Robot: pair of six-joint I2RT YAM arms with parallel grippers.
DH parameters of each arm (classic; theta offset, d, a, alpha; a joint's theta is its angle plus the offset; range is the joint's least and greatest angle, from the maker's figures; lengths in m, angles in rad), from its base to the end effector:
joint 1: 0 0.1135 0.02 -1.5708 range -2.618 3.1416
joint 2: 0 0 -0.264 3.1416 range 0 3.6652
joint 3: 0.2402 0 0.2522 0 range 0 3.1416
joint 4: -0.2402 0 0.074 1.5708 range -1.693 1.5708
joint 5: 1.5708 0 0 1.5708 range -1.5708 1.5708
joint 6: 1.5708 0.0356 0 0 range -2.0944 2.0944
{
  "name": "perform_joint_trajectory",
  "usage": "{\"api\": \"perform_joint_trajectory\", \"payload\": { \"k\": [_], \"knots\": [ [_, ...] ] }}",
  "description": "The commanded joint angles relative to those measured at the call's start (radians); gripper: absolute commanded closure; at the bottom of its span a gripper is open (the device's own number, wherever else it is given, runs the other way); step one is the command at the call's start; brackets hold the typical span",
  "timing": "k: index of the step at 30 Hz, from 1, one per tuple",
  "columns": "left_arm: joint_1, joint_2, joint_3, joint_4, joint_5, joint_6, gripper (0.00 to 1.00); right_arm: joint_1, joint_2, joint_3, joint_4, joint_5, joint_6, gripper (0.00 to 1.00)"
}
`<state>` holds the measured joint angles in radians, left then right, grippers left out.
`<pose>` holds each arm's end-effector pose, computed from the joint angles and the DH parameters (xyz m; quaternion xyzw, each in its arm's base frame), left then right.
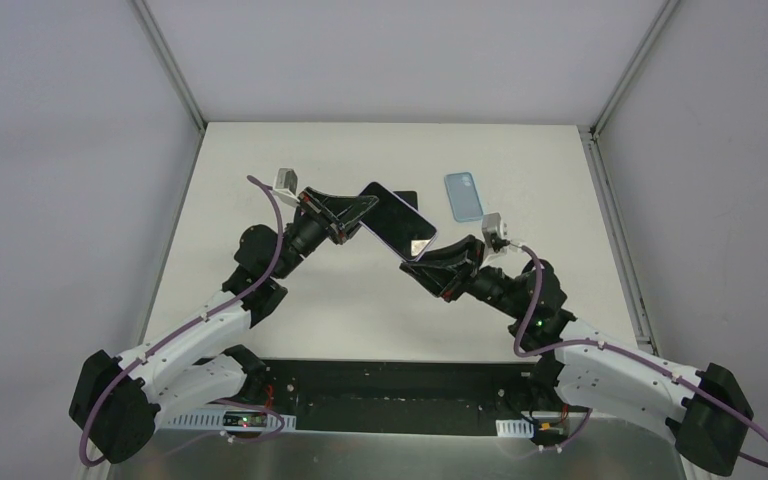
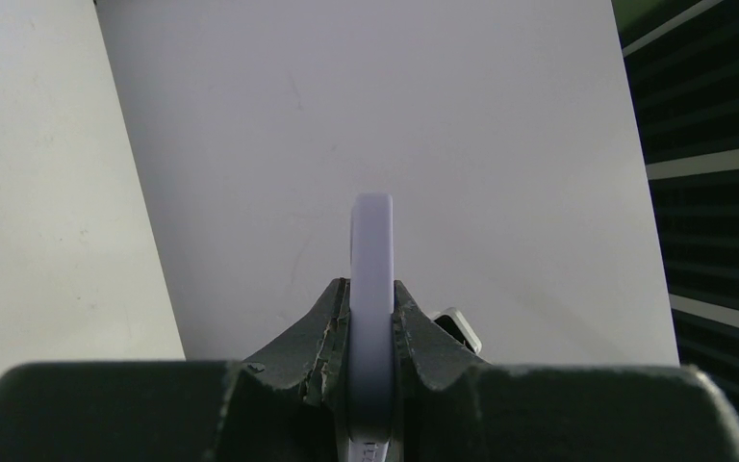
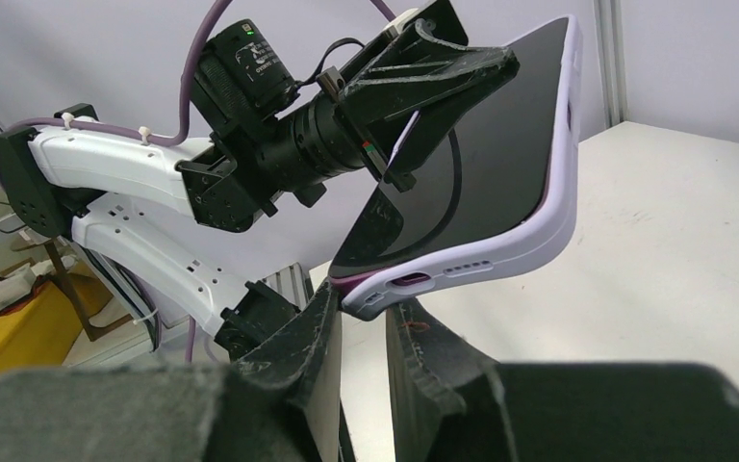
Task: Take the phone out of the phone case
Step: Remove the phone case from the phone.
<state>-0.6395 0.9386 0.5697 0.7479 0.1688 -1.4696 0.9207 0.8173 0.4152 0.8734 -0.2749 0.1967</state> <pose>0.1693 -0.1334 0.3345 -0.1617 0.5399 -0.7406 0.3659 0.1041 0.1529 0.3145 -0.2925 0.4426 0.5084 0.6782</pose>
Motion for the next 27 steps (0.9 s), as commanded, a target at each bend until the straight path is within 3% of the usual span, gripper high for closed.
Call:
{"api": "perform_joint_trajectory", "payload": {
  "k": [1,27],
  "knots": [
    [-0.008,-0.001,0.025,0.042,0.072,-0.019,1.00,0.004,-0.014,0.011,0.092,-0.029,-0.099,1.00],
    [-0.008,-0.032,0.030,0.056,0.116,-0.041,1.00,0.005,-0.022,-0.013,0.078,0.000,-0.170,1.00]
  ]
}}
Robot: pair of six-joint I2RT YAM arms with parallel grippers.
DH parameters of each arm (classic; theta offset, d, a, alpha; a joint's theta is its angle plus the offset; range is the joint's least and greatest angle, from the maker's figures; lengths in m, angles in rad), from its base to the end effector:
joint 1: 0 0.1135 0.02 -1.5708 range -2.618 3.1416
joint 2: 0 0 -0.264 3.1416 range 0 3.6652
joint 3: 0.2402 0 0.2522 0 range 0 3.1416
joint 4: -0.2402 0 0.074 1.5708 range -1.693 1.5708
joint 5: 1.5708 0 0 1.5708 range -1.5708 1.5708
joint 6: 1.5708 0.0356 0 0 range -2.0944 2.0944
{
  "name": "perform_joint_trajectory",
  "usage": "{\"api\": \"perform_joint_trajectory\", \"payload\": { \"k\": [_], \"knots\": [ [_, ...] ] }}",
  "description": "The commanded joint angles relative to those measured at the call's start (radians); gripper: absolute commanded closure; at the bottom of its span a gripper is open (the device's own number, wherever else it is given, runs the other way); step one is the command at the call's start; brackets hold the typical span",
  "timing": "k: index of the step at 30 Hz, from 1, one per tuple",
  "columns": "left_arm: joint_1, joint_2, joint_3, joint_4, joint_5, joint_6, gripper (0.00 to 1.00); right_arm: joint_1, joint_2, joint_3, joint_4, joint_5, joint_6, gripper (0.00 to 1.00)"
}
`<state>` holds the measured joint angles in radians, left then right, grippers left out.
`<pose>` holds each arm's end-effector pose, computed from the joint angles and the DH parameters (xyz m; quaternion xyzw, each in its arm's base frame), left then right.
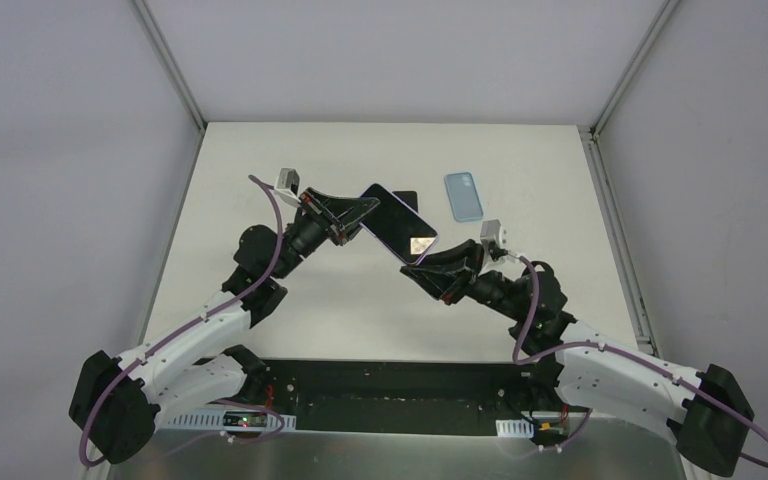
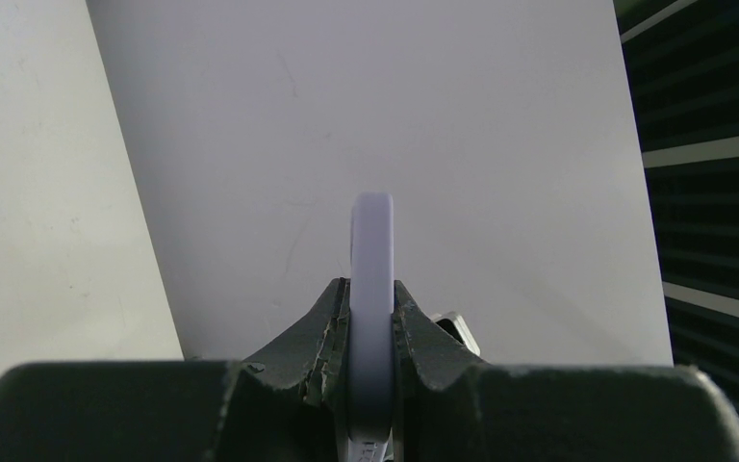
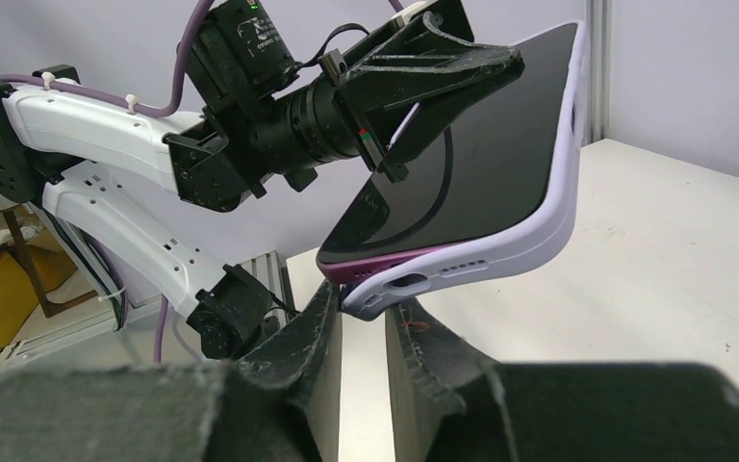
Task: Take the phone out of the phone case
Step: Remove the phone case from the phone.
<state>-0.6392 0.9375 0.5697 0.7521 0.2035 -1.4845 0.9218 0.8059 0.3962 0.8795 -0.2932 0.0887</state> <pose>0.1681 -0.1339 0.3350 -0.1513 0.5418 -0.7480 0.3523 0.1019 0.1513 0.3103 -0.3232 0.4229 0.4750 0.7008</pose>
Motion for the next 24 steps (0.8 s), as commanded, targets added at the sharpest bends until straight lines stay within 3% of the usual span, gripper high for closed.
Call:
{"api": "perform_joint_trajectory", "payload": {
  "k": [1,4,5,11,16,17,18,19,24],
  "knots": [
    [-0.009,-0.033,0.030,0.052,0.082,-0.026,1.00,0.005,-0.013,0.006,0.074,0.017,-0.060,1.00],
    [-0.008,-0.039,0.027,0.052,0.075,-0.022,1.00,0.009,-0.023,0.006,0.071,0.007,-0.048,1.00],
    [-0.008,-0.042,0.025,0.052,0.069,-0.020,1.00,0.009,-0.030,0.008,0.063,-0.004,-0.040,0.95],
    [-0.008,-0.044,0.023,0.052,0.050,-0.001,1.00,0.037,-0.109,0.083,-0.207,-0.060,-0.008,0.49],
    [-0.007,-0.047,0.031,0.052,0.026,0.027,1.00,0.040,-0.222,0.049,-0.259,-0.040,0.029,0.28],
    [-0.006,-0.051,0.032,0.052,0.020,0.035,1.00,0.039,-0.246,0.045,-0.285,-0.028,0.029,0.28],
    [-0.004,-0.055,0.033,0.052,0.015,0.046,1.00,0.039,-0.272,0.045,-0.319,-0.009,0.056,0.09],
    [-0.001,-0.062,0.035,0.051,0.010,0.060,1.00,0.040,-0.304,0.048,-0.360,0.028,0.084,0.05],
    [0.002,-0.108,0.014,0.050,-0.038,0.146,1.00,0.038,-0.389,0.045,-0.433,0.296,0.344,0.02]
  ]
}}
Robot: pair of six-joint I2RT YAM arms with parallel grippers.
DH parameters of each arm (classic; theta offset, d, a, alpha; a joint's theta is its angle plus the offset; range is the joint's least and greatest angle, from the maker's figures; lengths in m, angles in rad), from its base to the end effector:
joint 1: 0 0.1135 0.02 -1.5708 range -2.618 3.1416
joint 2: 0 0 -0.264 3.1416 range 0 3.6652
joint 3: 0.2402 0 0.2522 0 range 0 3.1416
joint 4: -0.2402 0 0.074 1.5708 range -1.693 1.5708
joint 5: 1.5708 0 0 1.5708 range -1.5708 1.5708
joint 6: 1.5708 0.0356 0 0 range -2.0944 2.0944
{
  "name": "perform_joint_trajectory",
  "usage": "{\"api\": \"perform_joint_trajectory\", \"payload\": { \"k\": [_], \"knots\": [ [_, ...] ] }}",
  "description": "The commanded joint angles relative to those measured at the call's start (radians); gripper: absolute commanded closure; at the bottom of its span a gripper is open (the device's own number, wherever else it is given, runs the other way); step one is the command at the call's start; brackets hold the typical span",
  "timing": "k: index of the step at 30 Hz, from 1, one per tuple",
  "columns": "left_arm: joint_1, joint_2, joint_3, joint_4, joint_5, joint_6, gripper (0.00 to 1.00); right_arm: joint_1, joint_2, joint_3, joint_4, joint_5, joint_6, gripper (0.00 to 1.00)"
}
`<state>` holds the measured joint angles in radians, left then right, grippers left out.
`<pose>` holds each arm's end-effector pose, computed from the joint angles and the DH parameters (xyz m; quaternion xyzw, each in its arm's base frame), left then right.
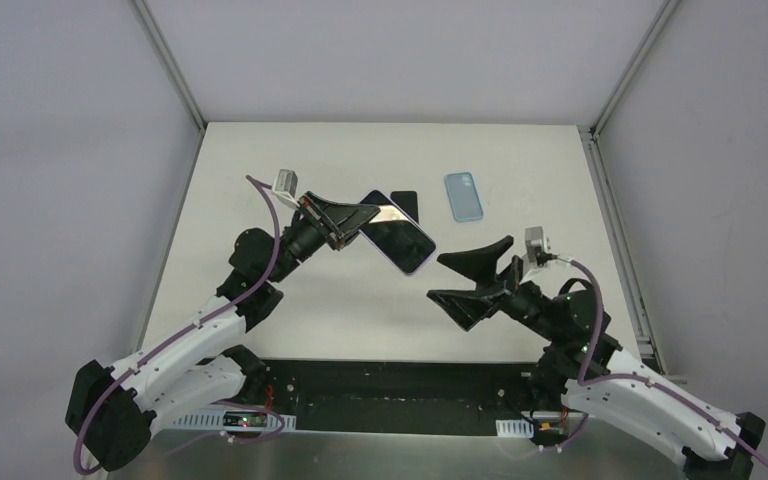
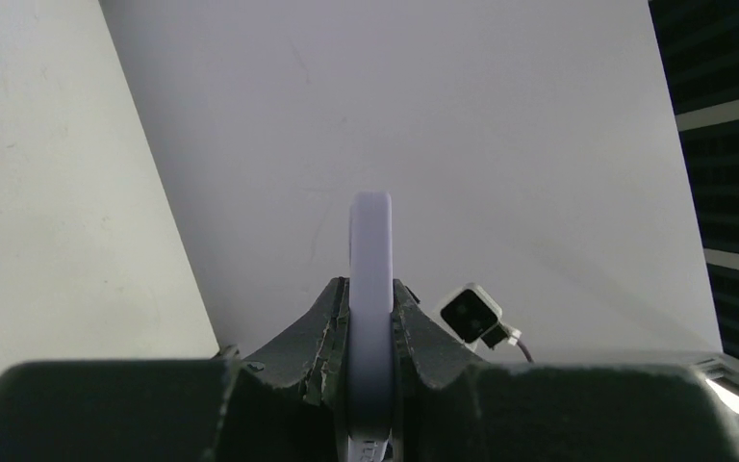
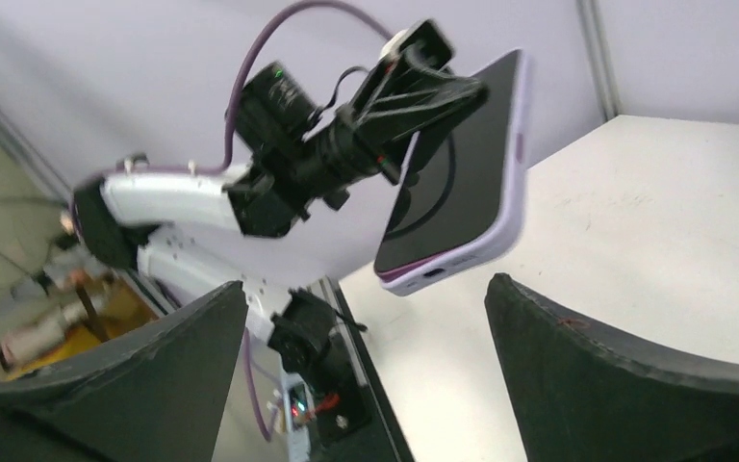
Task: Take the phone out of the phone case
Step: Remove the phone case from the phone.
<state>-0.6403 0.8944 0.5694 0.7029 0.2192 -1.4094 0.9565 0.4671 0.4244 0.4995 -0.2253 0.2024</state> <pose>0.1615 -0.1299 0.3381 -0.1256 0.5515 -0.7347 0.3745 0.0679 0.1101 0.3298 -0.2821 0.4533 0.5116 0.6732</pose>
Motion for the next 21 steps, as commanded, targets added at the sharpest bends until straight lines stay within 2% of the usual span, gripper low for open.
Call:
{"api": "perform_joint_trajectory", "payload": {
  "k": [1,6,10,14,21],
  "knots": [
    [0.004,-0.077,0.004,0.099,-0.061,0.087,1.00,0.002,-0.057,0.036,-0.088,0.277,0.298,0.02],
    [0.004,-0.125,-0.049,0.101,-0.109,0.121,1.00,-0.007,-0.048,0.125,-0.282,0.423,0.536,0.02],
    [0.003,-0.135,-0.056,0.101,-0.110,0.120,1.00,-0.014,-0.026,0.159,-0.323,0.441,0.550,0.00],
    [0.003,-0.132,-0.050,0.101,-0.087,0.133,1.00,-0.042,0.019,0.187,-0.356,0.370,0.592,0.01],
    [0.003,-0.120,-0.022,0.107,0.002,0.156,1.00,-0.139,0.057,0.100,-0.186,0.235,0.766,0.26]
  ]
}}
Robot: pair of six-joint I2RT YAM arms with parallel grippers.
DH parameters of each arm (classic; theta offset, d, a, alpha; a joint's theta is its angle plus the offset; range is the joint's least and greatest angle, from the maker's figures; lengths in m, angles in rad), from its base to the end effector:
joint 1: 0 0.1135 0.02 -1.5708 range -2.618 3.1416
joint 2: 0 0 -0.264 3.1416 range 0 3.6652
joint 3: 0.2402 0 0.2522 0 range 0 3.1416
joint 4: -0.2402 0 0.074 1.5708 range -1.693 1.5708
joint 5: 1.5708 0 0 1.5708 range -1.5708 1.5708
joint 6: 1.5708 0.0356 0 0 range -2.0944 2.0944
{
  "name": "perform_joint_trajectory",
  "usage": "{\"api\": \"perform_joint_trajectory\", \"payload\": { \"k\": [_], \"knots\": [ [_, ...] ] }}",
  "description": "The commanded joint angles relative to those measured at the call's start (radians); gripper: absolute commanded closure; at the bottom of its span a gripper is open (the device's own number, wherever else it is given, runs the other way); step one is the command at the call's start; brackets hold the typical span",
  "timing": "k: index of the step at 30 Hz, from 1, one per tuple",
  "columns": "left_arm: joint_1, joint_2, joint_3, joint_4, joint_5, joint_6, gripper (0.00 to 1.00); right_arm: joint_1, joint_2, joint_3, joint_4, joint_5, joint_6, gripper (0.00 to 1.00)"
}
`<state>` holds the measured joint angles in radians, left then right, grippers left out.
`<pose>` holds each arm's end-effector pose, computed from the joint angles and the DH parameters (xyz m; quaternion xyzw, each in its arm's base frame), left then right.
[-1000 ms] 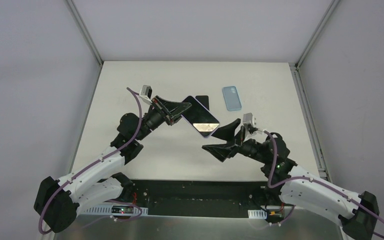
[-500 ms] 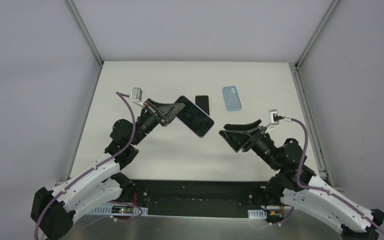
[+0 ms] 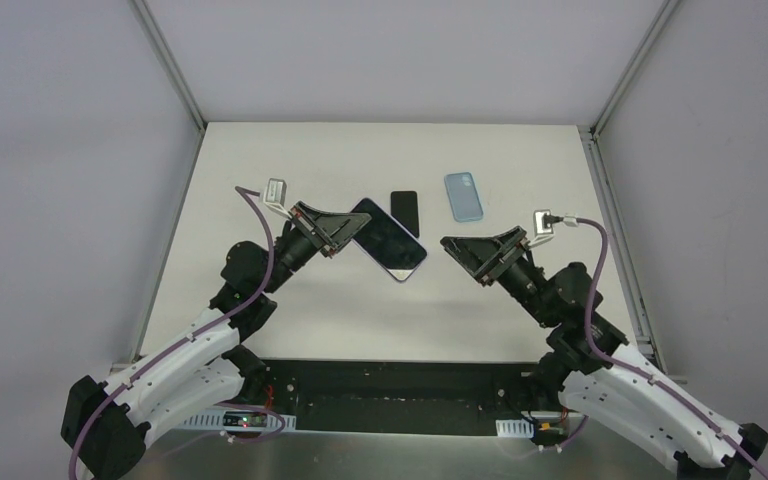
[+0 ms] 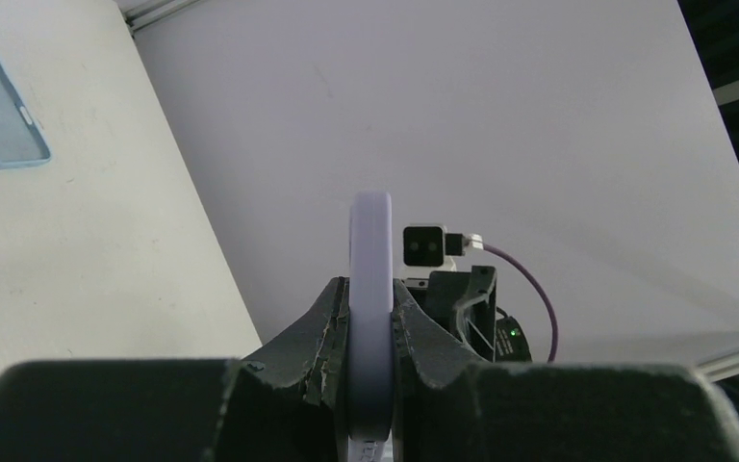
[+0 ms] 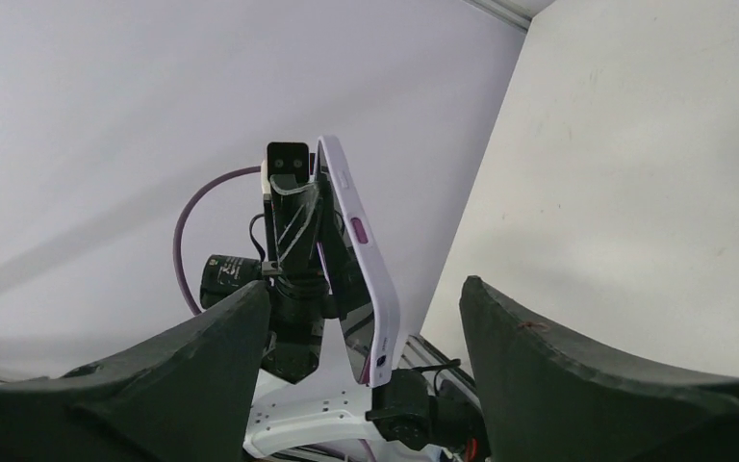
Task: Take the phone out of the phone case
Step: Remove the phone case from the phone.
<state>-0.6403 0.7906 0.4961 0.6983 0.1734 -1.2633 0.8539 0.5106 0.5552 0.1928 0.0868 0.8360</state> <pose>0.1458 -0.1163 0.3303 -0.0994 0.5446 -0.7048 0.4435 0.0931 0.1021 0.3391 0.0286 0.6181 0.5694 0.5412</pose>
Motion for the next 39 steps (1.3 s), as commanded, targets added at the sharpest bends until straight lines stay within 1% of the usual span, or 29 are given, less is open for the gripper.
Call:
{"api": "perform_joint_trajectory", "payload": {
  "k": [1,4,7,13,18,25,30,34,39],
  "knots": [
    [0.002,-0.019,0.052,0.114,0.045,0.010,1.00,-0.045,0.018,-0.047,0.160,-0.112,0.153,0.30],
    [0.002,-0.030,0.043,0.117,0.022,0.012,1.00,-0.062,0.062,-0.084,0.301,-0.176,0.223,0.40],
    [0.002,-0.032,0.039,0.122,0.006,0.005,1.00,-0.067,0.125,-0.088,0.407,-0.241,0.278,0.42],
    [0.002,-0.028,0.039,0.131,-0.003,-0.008,1.00,-0.068,0.208,-0.109,0.519,-0.264,0.349,0.49],
    [0.002,-0.037,0.031,0.136,-0.018,-0.007,1.00,-0.071,0.224,-0.116,0.543,-0.266,0.371,0.57],
    [0.002,-0.047,0.025,0.139,-0.029,-0.004,1.00,-0.074,0.226,-0.117,0.549,-0.267,0.383,0.64],
    [0.002,-0.045,0.028,0.140,-0.032,-0.007,1.00,-0.075,0.238,-0.116,0.585,-0.272,0.398,0.70],
    [0.002,-0.036,0.040,0.145,-0.031,-0.026,1.00,-0.082,0.264,-0.109,0.650,-0.295,0.422,0.75],
    [0.002,-0.025,0.059,0.156,-0.026,-0.047,1.00,-0.102,0.310,-0.104,0.808,-0.329,0.480,0.83]
  ]
}}
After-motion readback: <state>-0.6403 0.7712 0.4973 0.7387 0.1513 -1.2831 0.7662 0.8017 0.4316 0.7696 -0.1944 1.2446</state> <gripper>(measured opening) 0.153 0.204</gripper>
